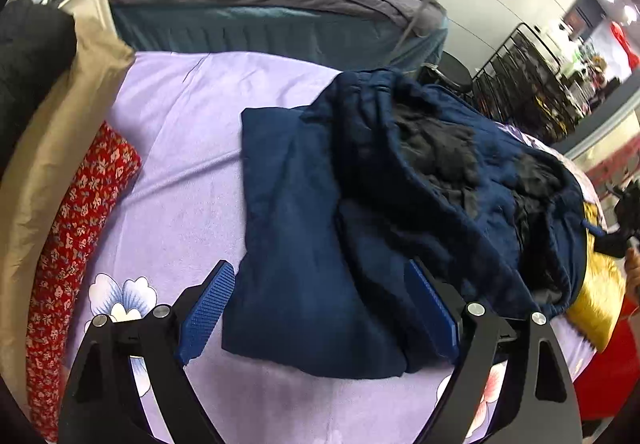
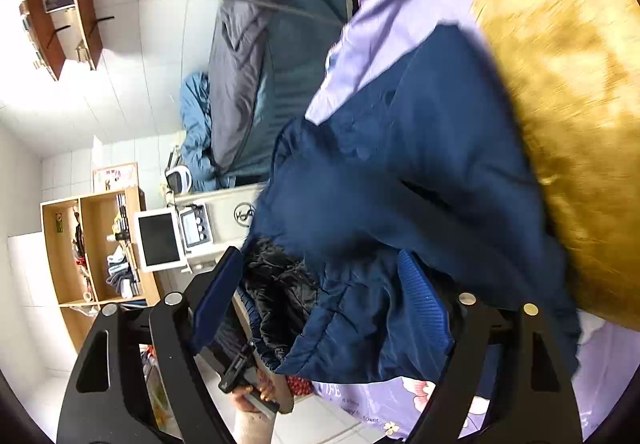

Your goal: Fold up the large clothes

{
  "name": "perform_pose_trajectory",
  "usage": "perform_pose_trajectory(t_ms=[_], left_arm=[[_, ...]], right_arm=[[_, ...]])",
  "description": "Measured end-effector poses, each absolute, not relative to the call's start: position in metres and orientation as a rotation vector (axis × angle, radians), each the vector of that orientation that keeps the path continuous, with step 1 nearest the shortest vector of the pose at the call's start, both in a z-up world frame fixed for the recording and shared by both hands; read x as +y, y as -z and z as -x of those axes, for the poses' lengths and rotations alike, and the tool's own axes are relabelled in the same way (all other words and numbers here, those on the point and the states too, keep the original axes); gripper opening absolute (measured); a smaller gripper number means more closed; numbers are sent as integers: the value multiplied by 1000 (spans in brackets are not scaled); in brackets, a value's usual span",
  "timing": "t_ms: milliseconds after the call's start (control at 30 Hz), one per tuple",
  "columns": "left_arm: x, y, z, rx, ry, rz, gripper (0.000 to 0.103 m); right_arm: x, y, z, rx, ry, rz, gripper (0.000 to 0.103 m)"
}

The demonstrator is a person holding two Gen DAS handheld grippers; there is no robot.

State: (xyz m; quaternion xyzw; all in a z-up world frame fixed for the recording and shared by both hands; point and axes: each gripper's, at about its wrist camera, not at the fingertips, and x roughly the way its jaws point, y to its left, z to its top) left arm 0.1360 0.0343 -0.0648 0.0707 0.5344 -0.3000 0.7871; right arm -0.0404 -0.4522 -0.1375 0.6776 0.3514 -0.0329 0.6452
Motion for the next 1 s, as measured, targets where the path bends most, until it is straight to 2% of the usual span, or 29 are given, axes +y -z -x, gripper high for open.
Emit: perform_pose_trajectory(t_ms=[67,200,367,533,700,900,967,1000], left_arm=[[29,64,-126,1157,673,-155,84],[15,68,-106,1152,703,-191,84],[7,72,-97,1148,691,-203,84],[12,75,-92,1149,666,-216,84],[22,82,-87,1169,636,-213,84],[27,86,-74,1180,630,-223,84],[29,87,-70,1179,628,-224,84],[29,87,-68,1179,626,-225,84]], right_arm=[[-450,118,44,819,87,-1421,80],[-420,82,35,955,197,-969,80],[-373,81,12,1078,306,-491,80],[-303,72,-11,1065,120,-46,80],[-223,68,-38,1120,-348,107,80],[-158,70,-60,1125,-667,264,78],[-149,76,-69,1170,-677,300,37],[-147,82,-73,1215,-701,293,22]])
